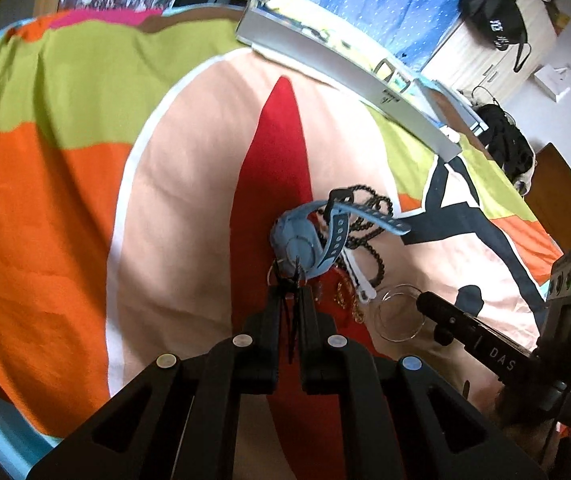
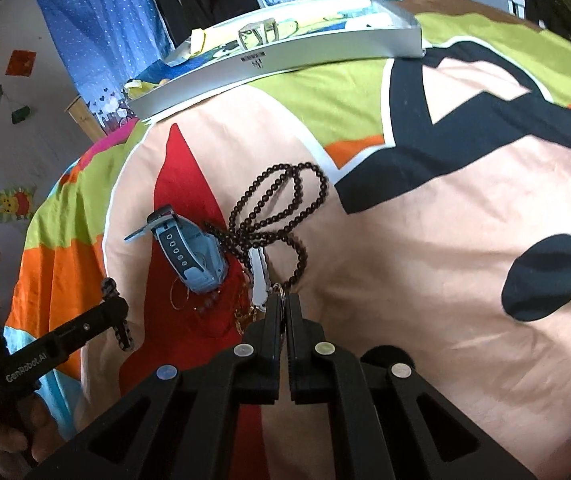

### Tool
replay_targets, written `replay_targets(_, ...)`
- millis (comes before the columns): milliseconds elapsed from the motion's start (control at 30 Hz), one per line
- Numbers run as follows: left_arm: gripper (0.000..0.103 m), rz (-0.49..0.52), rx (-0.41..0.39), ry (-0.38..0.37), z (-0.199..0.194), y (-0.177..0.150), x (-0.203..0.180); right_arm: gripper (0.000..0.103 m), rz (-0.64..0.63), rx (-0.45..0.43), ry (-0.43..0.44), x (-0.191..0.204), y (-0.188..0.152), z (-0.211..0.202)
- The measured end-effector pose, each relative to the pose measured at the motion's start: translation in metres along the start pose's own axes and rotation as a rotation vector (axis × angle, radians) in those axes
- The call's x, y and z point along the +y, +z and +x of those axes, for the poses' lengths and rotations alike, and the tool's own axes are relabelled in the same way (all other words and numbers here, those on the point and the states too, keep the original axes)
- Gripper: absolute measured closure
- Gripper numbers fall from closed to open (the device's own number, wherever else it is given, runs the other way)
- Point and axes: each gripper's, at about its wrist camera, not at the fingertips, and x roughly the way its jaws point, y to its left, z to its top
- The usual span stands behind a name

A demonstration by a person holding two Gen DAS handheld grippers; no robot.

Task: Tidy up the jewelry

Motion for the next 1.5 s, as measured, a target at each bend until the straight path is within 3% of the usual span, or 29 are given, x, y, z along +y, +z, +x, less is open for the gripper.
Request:
replay_targets(300, 0.098, 0.017, -0.062, -0.002, -0.004, 0.002, -0.01, 0.1, -0.012, -0.093, 0.007, 0.004, 0.005, -0.021)
replay_targets(500, 0.098, 0.046, -0.122, -0.013, -0.021, 0.02, -0.025, 0.1, -0.05, -0.244, 0.021, 0.012, 0.025, -0.048)
replay_targets(767, 0.098, 0.0, -0.22, -0.06, -0.029, 0.096, -0.046, 0.1, -0.115, -0.507, 0.113, 0.016, 0.092, -0.073)
replay_targets(933, 0.098, -0.002, -0.269, -0.071, -0.015, 0.147, -0.056, 0.1, -0.088, -0.587, 0.115, -0.006, 0.14, -0.061)
replay_targets(1067, 0.098, 0.021, -0.273, -0.062, 0.013, 0.185, -0.066, 0.1, -0.023, -0.605, 0.109, -0.035, 0.168, -0.039)
replay_targets(1233, 0.098, 0.037, -0.223, -0.036, 0.064, 0.217, -0.069, 0.1, 0.08, -0.545, 0.1, -0.072, 0.182, -0.001)
replay_targets(1500, 0.098, 0.021, -0.136, 0.008, 0.116, 0.227, -0.064, 0.099, 0.179, -0.469, 0.113, -0.098, 0.176, 0.017)
